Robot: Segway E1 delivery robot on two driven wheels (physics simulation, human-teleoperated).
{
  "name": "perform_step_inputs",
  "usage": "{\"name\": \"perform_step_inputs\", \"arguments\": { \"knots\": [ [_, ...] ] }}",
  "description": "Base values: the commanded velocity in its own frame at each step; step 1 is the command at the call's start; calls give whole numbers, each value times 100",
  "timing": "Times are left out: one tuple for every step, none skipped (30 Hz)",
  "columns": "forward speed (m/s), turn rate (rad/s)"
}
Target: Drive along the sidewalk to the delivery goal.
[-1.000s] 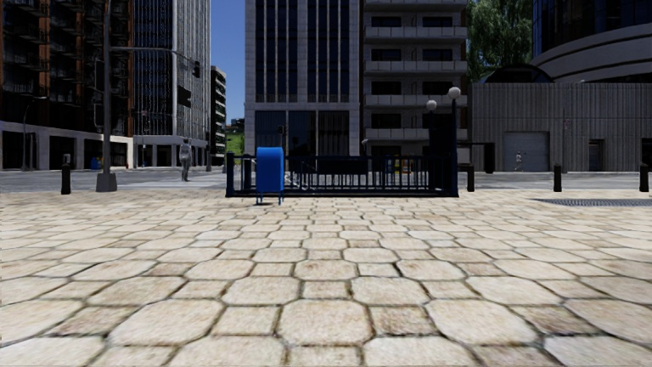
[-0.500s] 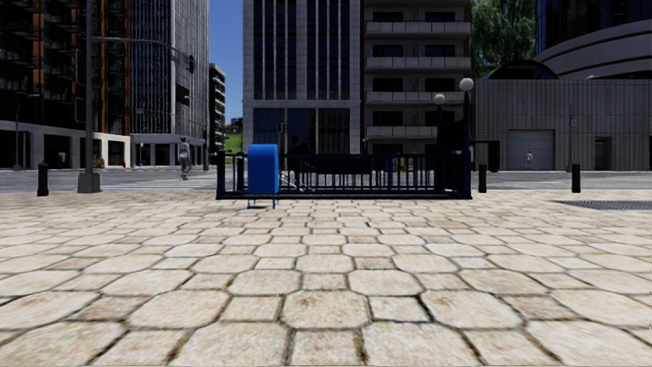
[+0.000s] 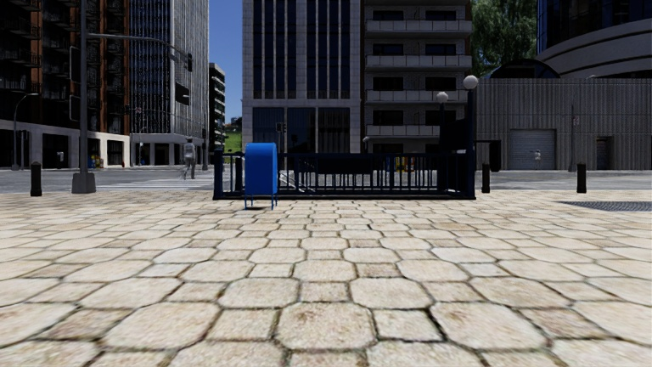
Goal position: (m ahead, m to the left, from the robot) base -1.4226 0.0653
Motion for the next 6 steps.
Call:
{"name": "perform_step_inputs", "arguments": {
  "knots": [
    [0,0],
    [0,0],
    [0,0],
    [0,0],
    [0,0],
    [0,0]
  ]
}}
